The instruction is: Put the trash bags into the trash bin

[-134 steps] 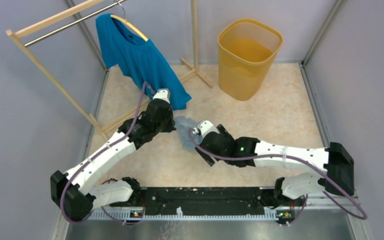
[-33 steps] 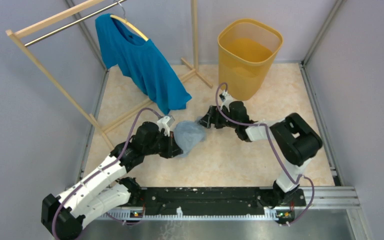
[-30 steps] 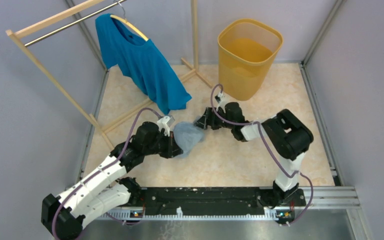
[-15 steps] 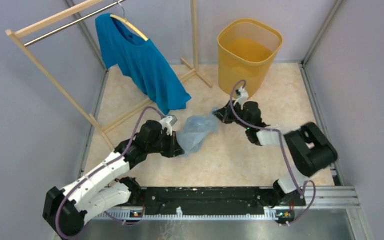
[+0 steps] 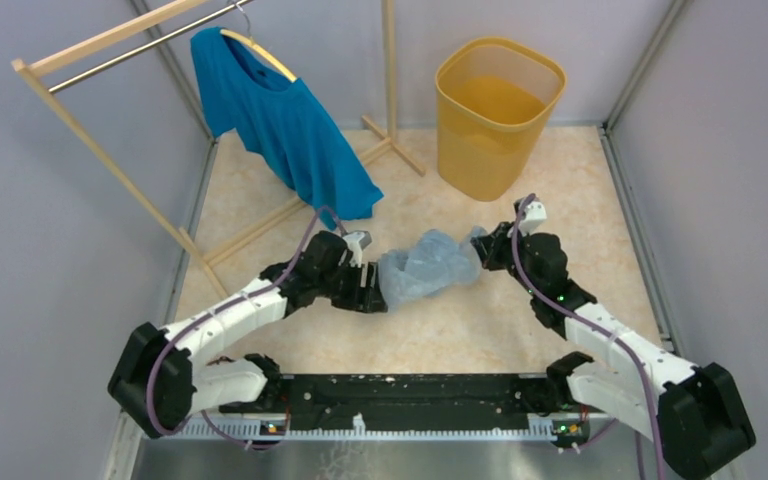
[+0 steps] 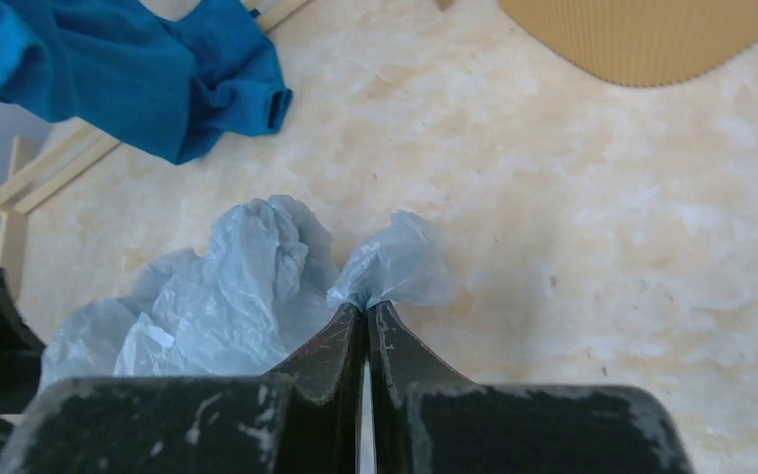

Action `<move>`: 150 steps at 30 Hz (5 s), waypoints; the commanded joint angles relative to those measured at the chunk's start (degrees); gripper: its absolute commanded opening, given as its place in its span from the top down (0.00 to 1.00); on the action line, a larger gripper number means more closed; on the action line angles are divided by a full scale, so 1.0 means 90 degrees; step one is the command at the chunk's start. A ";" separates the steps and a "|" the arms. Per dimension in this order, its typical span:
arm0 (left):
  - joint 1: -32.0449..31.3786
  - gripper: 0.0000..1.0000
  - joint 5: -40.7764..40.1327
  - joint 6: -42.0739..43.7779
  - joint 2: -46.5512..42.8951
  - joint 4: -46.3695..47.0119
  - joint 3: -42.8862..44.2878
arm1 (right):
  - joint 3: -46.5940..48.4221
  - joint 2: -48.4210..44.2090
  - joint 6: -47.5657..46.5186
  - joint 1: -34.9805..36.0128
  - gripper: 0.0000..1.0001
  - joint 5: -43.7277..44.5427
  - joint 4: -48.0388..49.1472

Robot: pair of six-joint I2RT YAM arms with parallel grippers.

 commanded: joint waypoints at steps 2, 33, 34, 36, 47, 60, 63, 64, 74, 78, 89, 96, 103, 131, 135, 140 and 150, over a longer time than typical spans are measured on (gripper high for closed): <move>0.0012 0.17 -0.0811 -0.0037 -0.1013 -0.0386 0.0137 | -0.0257 -0.0617 -0.0130 0.0015 1.00 0.0392 -0.0770; 0.1897 0.38 0.1540 -0.3016 0.0952 0.4135 -0.1171 | -0.0570 -0.1639 0.0025 0.0012 1.00 0.0178 -0.1411; 0.1894 0.38 0.1590 -0.3034 0.1070 0.4219 -0.1152 | -0.0572 -0.1644 0.0026 0.0011 1.00 0.0173 -0.1420; 0.1893 0.39 0.1745 -0.3062 0.1330 0.4417 -0.1113 | -0.0603 -0.1653 0.0024 0.0010 1.00 0.0157 -0.1398; 0.1509 0.38 0.1976 -0.3362 0.2682 0.5631 -0.0912 | -0.0701 -0.1545 0.0063 0.0014 1.00 0.0080 -0.1245; 0.1317 0.33 0.1991 -0.3999 0.3528 0.7074 -0.0753 | -0.0665 -0.1627 0.0111 0.0011 1.00 -0.0130 -0.1485; 0.1329 0.30 0.1728 -0.4020 0.3101 0.6894 -0.1065 | -0.0649 -0.1736 0.0101 0.0013 1.00 -0.0100 -0.1587; 0.1349 0.29 0.1637 -0.4009 0.2942 0.6775 -0.1152 | -0.0656 -0.1770 0.0097 0.0007 1.00 -0.0085 -0.1606; 0.1700 0.17 0.1857 -0.4273 0.2868 0.6503 -0.0985 | -0.0511 -0.1832 0.0007 0.0007 1.00 -0.0089 -0.1734; 0.1518 0.20 0.2090 -0.4498 0.3374 0.6839 -0.0645 | -0.0536 -0.1829 0.0060 0.0012 1.00 -0.0144 -0.1631; 0.1102 0.40 0.2276 -0.5376 0.4490 0.8599 -0.0346 | -0.0559 -0.1908 0.0084 0.0010 1.00 -0.0233 -0.1749; 0.1089 0.87 0.1878 -0.4841 0.3987 0.8095 -0.0430 | -0.0473 -0.2105 -0.0009 0.0012 1.00 -0.0139 -0.2122; 0.1429 1.00 0.1530 -0.3417 0.2358 0.6106 -0.0625 | -0.0229 -0.2311 -0.0317 0.0007 1.00 0.0034 -0.2456; 0.1562 0.45 0.0651 -0.0675 -0.1934 0.1565 -0.0594 | -0.0893 -0.2008 0.0913 0.0310 1.00 -0.1968 -0.1464; 0.1561 0.37 0.1159 -0.0810 -0.1497 0.1930 -0.0721 | -0.0692 -0.2135 0.0743 0.0313 1.00 -0.2505 -0.1226; 0.1543 0.32 0.1318 -0.0958 -0.1220 0.2185 -0.0718 | 0.0061 -0.0501 0.0601 0.0387 1.00 -0.3927 -0.0123; 0.1551 0.19 0.0265 -0.0534 -0.1930 0.1125 -0.0411 | 0.4453 0.2082 -0.0695 0.2830 1.00 -0.3376 -0.1666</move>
